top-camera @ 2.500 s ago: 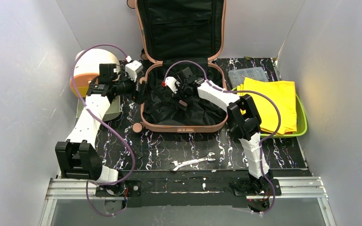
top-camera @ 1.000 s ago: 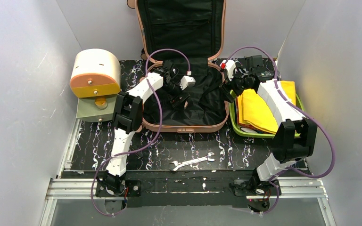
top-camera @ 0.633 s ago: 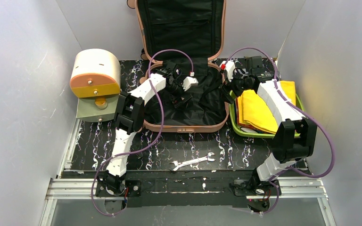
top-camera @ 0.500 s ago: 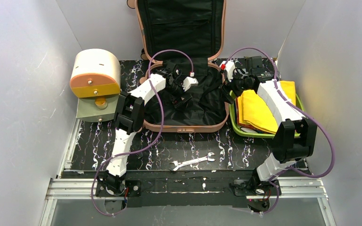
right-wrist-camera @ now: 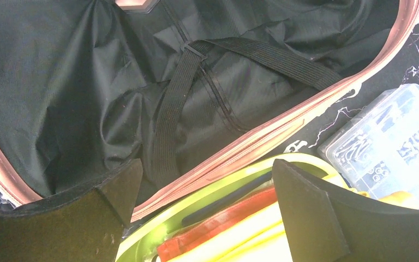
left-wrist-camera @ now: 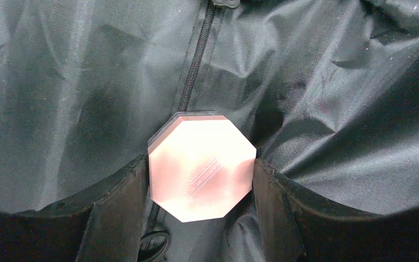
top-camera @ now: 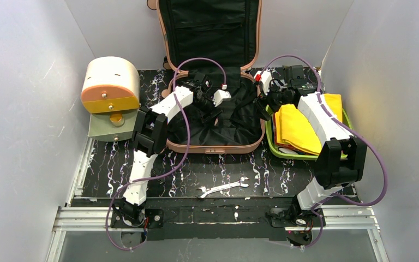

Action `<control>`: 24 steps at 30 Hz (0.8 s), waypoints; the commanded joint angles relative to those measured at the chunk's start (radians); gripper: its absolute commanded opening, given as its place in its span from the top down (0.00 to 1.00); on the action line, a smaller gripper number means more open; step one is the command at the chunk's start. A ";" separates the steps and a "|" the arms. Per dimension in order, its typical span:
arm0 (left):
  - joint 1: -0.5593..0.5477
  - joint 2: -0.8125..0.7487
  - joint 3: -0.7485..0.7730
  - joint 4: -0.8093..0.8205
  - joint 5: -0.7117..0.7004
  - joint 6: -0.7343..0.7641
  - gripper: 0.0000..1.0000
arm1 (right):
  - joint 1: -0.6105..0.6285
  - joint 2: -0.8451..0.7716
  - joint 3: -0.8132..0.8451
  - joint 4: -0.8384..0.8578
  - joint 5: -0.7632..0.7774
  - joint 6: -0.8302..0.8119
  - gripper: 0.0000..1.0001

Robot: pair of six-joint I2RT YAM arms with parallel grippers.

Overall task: Open, take out, and arrange the luggage
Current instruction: Pick up the makeup from the opened luggage, then place the makeup in the drawer.

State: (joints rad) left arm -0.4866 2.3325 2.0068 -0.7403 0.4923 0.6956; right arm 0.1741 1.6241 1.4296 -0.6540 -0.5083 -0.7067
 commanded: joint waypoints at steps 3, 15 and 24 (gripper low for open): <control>0.001 -0.160 0.004 -0.040 -0.142 -0.030 0.61 | -0.003 -0.012 0.006 -0.007 -0.037 0.003 0.02; 0.213 -0.515 -0.072 -0.184 -0.225 -0.209 0.64 | -0.004 -0.009 0.003 -0.011 -0.051 0.004 0.01; 0.434 -0.836 -0.293 -0.260 -0.290 -0.176 0.62 | -0.004 -0.028 0.003 -0.013 -0.071 0.003 0.02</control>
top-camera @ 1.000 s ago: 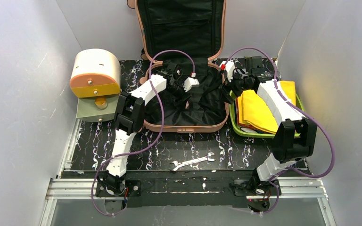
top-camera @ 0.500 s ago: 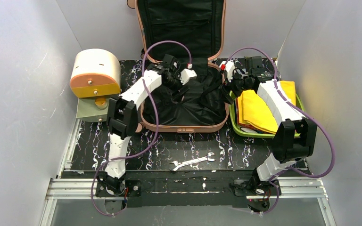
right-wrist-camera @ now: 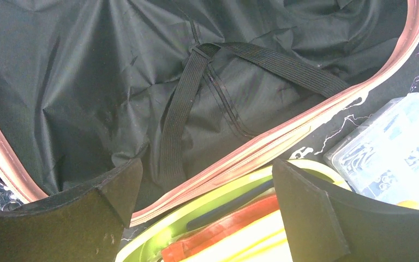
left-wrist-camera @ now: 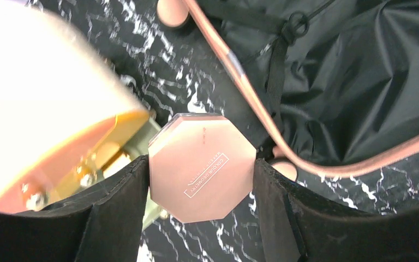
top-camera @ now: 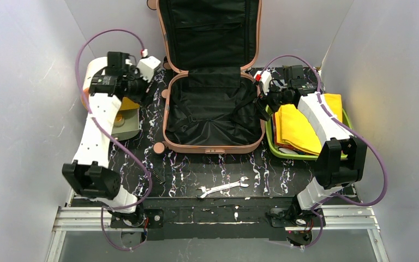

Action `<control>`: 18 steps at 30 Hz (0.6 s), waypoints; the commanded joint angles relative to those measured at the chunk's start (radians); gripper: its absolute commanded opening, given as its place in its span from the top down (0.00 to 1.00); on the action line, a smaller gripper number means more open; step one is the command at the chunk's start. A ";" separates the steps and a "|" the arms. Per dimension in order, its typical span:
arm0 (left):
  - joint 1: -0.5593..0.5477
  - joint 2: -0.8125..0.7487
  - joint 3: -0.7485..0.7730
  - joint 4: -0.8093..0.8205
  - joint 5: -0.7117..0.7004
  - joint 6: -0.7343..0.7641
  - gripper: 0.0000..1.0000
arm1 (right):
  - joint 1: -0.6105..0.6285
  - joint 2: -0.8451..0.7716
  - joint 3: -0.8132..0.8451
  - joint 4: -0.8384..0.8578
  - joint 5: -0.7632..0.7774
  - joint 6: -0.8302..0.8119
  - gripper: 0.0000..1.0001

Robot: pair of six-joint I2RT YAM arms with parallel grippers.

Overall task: Open, take out, and arrange the luggage
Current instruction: Place the makeup in the drawer.

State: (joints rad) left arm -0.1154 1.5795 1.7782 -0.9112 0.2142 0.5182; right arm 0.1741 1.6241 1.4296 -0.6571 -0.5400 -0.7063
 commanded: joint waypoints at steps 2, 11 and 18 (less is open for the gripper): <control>0.130 -0.119 -0.108 -0.096 -0.005 0.004 0.62 | -0.003 -0.035 0.002 -0.010 -0.047 0.004 0.02; 0.428 -0.192 -0.309 -0.019 0.107 0.011 0.63 | -0.002 -0.046 -0.005 -0.009 -0.082 0.010 0.02; 0.499 -0.149 -0.380 0.121 0.136 -0.021 0.64 | -0.002 -0.054 -0.008 -0.012 -0.106 0.015 0.02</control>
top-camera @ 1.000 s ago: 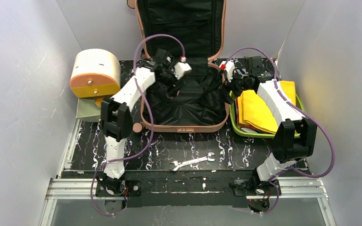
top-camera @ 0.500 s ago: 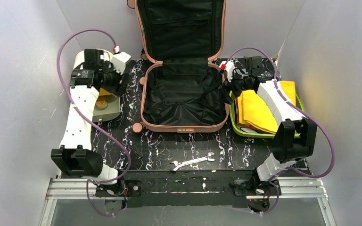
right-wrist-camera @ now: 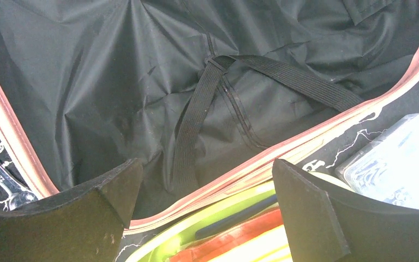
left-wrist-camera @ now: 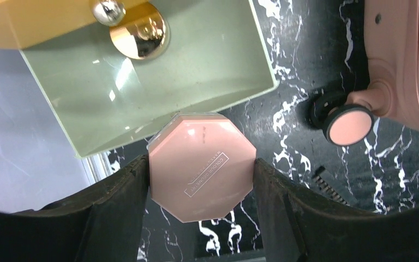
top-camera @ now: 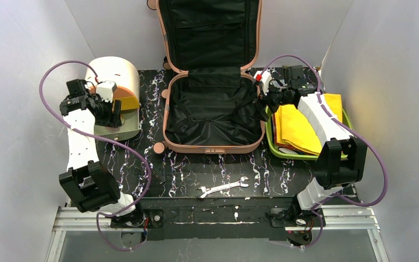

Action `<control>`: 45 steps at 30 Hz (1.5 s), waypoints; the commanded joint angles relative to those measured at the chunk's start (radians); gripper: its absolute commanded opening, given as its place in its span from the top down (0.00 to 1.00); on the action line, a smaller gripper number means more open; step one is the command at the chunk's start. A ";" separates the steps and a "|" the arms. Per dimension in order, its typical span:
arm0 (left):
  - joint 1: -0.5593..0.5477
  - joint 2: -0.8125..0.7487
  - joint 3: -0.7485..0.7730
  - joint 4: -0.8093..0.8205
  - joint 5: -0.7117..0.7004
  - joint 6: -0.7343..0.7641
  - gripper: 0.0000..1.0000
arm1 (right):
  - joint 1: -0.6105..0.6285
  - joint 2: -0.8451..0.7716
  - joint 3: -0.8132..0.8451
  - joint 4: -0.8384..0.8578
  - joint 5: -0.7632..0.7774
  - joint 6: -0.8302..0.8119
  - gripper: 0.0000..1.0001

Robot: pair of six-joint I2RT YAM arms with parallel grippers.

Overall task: Open, take out, and arrange the luggage
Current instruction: Place the makeup in the drawer.

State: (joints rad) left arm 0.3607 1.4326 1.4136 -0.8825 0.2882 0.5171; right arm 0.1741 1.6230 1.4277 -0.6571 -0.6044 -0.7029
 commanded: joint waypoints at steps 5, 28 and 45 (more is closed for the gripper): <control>0.045 0.043 -0.037 0.197 0.062 -0.048 0.64 | -0.002 -0.057 -0.007 -0.012 -0.046 0.012 0.02; 0.075 0.235 -0.058 0.342 0.061 -0.061 0.65 | -0.002 -0.028 -0.007 -0.017 -0.049 0.012 0.00; 0.076 0.167 -0.132 0.351 0.086 -0.095 0.65 | -0.002 -0.011 -0.001 -0.027 -0.045 0.008 0.00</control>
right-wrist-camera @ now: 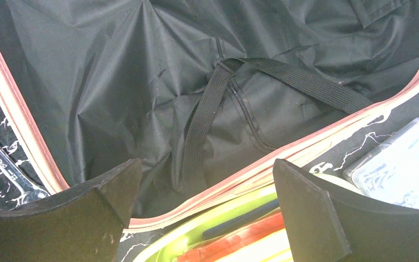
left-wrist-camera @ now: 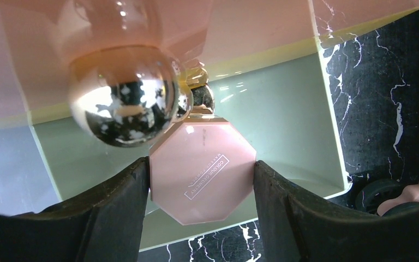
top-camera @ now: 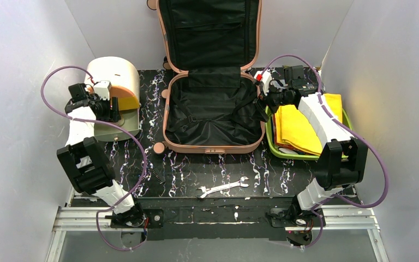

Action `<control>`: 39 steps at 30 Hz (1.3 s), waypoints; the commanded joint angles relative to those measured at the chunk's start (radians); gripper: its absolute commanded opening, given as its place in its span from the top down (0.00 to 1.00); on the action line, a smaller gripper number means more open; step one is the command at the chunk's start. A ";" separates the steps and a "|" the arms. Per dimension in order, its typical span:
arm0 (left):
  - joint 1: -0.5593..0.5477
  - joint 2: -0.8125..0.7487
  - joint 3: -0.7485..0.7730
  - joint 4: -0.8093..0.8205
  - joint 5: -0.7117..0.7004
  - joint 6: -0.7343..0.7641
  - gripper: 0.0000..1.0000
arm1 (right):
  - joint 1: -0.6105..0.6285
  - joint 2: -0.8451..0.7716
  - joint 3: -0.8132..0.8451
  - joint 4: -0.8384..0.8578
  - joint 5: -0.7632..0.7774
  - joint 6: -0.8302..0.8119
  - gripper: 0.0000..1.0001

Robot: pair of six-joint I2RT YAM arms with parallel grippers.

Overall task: Open, take out, and arrange the luggage
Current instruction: Place the makeup in the drawer.

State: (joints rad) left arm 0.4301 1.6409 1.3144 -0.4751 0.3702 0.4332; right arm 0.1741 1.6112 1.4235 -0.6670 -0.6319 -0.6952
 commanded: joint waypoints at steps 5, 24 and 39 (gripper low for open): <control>0.009 -0.067 -0.063 -0.041 0.003 -0.015 0.65 | -0.002 -0.003 0.001 -0.019 -0.018 0.000 0.00; 0.017 0.007 -0.088 0.027 -0.025 -0.026 0.61 | -0.002 -0.001 0.005 -0.028 -0.027 0.001 0.00; 0.016 0.045 -0.076 0.048 -0.063 -0.033 0.15 | -0.002 0.002 0.007 -0.031 -0.034 0.001 0.00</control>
State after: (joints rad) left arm 0.4419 1.6650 1.2243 -0.3946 0.3519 0.4187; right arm 0.1741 1.6112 1.4235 -0.6872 -0.6331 -0.6952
